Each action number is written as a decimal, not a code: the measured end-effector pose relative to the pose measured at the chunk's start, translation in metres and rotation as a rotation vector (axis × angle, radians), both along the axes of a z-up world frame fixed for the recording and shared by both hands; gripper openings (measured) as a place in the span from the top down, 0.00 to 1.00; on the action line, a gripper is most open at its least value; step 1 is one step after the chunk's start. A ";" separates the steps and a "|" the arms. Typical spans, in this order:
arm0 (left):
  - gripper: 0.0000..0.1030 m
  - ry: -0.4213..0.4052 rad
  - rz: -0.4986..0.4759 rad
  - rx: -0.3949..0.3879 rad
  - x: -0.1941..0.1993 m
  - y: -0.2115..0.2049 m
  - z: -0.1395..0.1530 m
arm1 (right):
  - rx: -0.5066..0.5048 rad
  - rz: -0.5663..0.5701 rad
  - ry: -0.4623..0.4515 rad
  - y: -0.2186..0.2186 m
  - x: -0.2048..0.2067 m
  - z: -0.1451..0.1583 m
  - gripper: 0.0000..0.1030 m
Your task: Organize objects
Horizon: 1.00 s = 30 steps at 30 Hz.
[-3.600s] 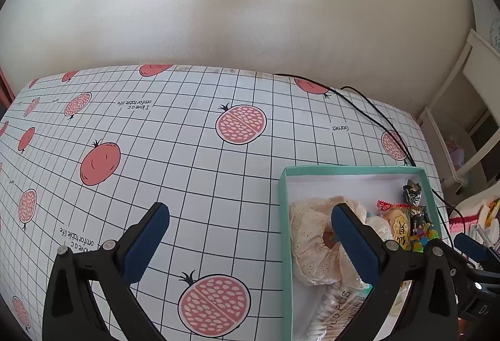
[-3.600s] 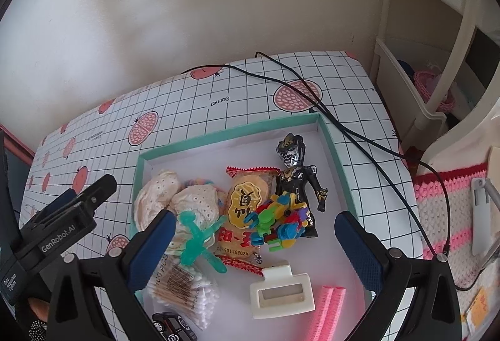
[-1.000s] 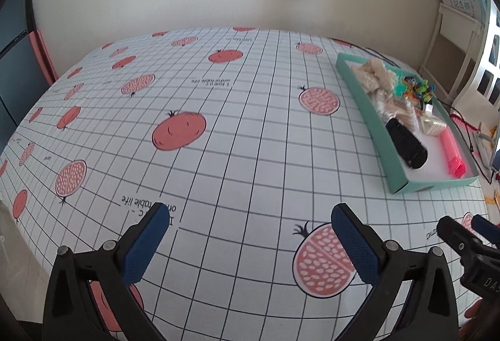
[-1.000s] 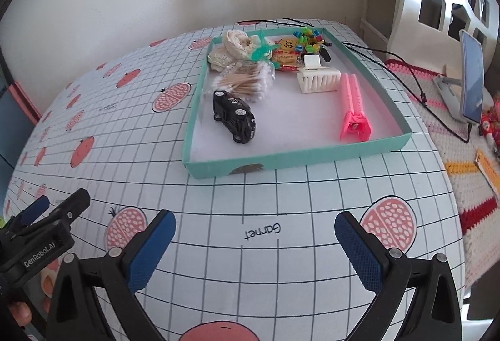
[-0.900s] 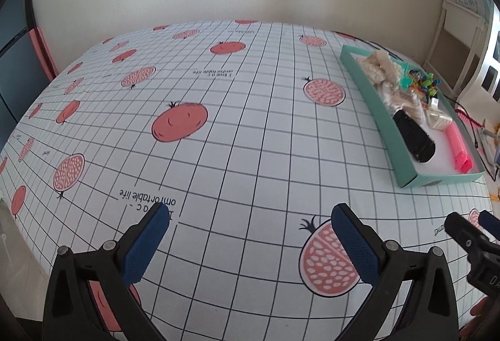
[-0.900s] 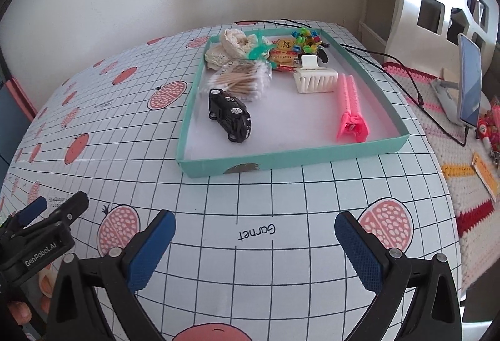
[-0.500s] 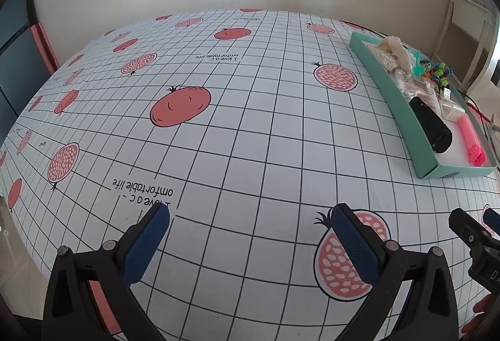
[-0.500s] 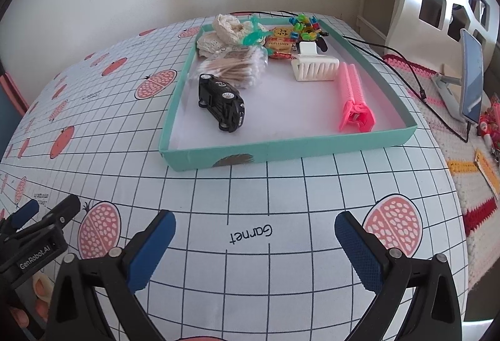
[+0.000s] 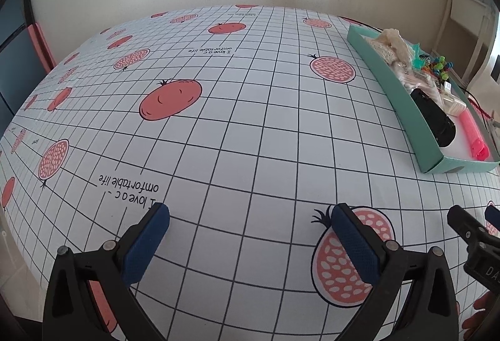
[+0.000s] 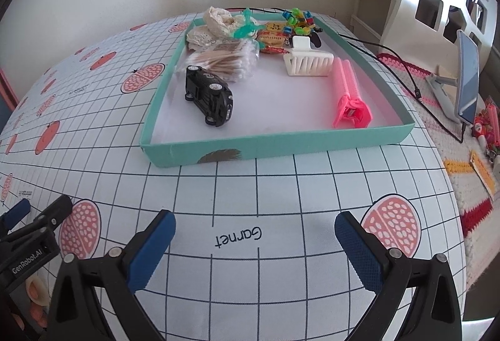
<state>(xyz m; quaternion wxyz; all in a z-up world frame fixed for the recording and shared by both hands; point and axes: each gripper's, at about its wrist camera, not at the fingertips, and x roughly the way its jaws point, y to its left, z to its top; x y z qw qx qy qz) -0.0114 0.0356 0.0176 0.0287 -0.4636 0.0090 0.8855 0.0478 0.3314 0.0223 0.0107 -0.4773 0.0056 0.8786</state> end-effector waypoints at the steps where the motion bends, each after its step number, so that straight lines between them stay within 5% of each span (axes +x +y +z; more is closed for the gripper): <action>1: 0.00 -0.002 0.003 0.010 0.000 -0.001 -0.001 | 0.003 -0.002 -0.008 0.000 0.000 -0.003 0.00; 30: 0.00 0.037 0.019 0.016 0.001 -0.004 -0.003 | 0.006 -0.012 0.030 0.001 0.004 -0.004 0.00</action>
